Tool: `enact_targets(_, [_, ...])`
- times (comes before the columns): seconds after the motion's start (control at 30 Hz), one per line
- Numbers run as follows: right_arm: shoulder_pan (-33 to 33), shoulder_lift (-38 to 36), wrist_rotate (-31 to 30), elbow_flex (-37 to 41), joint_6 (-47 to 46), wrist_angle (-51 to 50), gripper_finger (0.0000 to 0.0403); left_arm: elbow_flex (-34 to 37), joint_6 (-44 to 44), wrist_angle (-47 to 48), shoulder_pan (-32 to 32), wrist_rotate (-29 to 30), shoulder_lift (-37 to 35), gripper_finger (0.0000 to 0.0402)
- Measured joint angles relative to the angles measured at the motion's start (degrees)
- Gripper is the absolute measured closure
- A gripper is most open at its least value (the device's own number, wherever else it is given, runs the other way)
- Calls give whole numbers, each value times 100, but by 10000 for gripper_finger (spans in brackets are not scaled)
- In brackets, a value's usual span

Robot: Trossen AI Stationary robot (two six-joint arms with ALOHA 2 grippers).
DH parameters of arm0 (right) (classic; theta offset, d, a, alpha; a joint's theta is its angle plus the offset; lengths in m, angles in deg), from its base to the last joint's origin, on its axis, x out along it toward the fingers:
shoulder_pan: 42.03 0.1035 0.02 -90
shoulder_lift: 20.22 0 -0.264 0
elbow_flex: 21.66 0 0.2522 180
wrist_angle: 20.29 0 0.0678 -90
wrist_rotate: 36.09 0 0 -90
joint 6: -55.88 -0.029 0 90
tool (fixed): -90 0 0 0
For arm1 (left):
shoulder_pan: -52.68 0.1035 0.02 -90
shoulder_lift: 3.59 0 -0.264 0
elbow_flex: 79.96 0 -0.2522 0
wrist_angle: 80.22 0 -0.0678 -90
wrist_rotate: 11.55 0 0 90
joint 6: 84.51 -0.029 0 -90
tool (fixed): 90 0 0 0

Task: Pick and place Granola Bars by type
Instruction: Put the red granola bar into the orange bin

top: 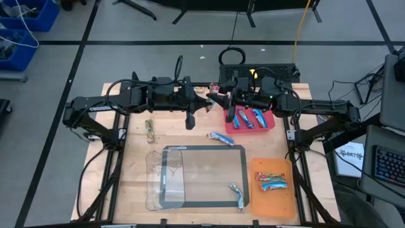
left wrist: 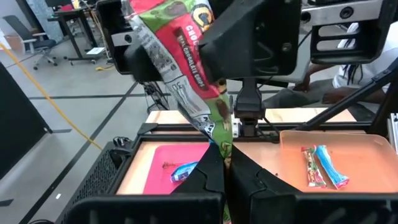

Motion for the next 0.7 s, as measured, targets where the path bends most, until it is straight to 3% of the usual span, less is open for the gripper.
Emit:
enact_targets(0.17, [0,-13,4,0,224,3,380,0,7,-32,0,53,0,401])
enact_targets(0.37, [0,-33,120,0,223,4,384,0,33,-154,-2,64,0,388])
enact_targets(0.5, [0,-39,127,0,221,7,393,7,31,-337,-2,35,0,336])
enact_targets(0.7, [0,-71,129,0,221,-85,393,7,-54,-339,-13,-21,0,228])
